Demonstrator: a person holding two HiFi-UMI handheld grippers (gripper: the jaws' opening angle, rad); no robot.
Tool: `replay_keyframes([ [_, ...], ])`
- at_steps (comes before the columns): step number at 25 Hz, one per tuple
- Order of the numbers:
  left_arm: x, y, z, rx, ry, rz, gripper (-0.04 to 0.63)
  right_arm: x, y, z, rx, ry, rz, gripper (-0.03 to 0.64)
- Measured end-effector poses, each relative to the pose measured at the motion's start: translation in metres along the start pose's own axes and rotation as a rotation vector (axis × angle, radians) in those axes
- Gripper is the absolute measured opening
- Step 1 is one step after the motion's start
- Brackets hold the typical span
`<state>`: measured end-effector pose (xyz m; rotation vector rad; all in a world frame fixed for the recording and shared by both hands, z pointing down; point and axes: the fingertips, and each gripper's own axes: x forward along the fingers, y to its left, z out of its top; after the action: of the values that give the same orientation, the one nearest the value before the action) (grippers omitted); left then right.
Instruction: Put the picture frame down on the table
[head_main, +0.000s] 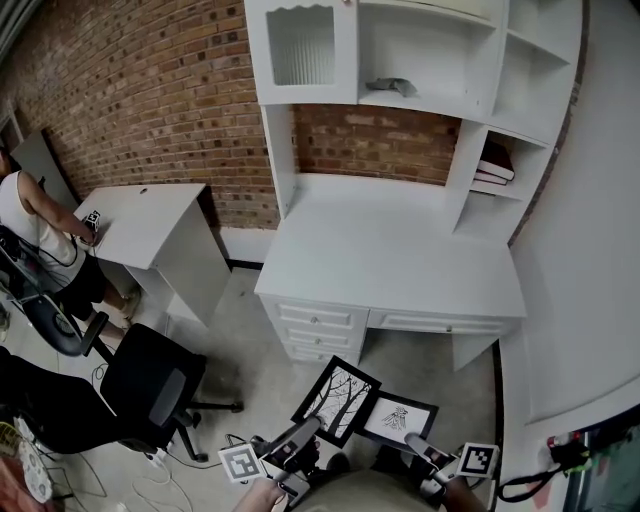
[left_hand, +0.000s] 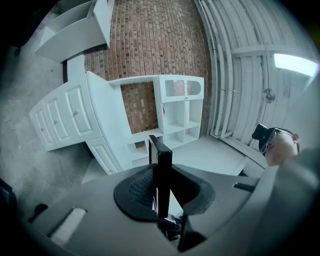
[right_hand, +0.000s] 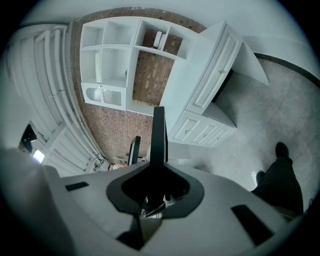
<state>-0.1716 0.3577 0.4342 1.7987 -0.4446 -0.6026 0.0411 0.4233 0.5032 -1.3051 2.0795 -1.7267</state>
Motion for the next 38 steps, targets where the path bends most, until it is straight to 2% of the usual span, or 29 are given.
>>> replay_keyframes([
  [1, 0.004, 0.0, -0.001, 0.004, 0.005, 0.002, 0.06, -0.006, -0.015, 0.004, -0.06, 0.013, -0.072, 0.035],
  [3, 0.011, 0.001, 0.0, 0.011, 0.006, 0.008, 0.06, -0.008, -0.027, 0.012, -0.088, 0.02, -0.103, 0.035],
  [9, 0.046, 0.002, 0.0, 0.013, -0.023, 0.024, 0.06, 0.001, -0.034, 0.04, -0.006, 0.039, -0.029, 0.035],
  [13, 0.075, 0.003, 0.0, 0.023, -0.036, 0.036, 0.06, 0.01, -0.018, 0.064, 0.126, 0.016, 0.158, 0.035],
  [16, 0.096, 0.001, -0.001, 0.048, -0.036, 0.027, 0.06, 0.006, -0.032, 0.081, 0.108, 0.03, 0.124, 0.035],
  [19, 0.115, 0.005, -0.002, 0.048, -0.042, 0.038, 0.06, 0.005, -0.037, 0.102, 0.082, 0.024, 0.154, 0.035],
  [23, 0.137, 0.009, -0.003, 0.055, -0.053, 0.045, 0.06, 0.008, -0.03, 0.121, 0.204, 0.009, 0.258, 0.035],
  [25, 0.147, 0.011, -0.001, 0.054, -0.065, 0.047, 0.06, 0.009, -0.032, 0.131, 0.211, 0.01, 0.278, 0.035],
  [38, 0.213, 0.023, 0.003, 0.057, -0.139, 0.065, 0.06, -0.004, -0.066, 0.194, 0.21, 0.03, 0.289, 0.035],
])
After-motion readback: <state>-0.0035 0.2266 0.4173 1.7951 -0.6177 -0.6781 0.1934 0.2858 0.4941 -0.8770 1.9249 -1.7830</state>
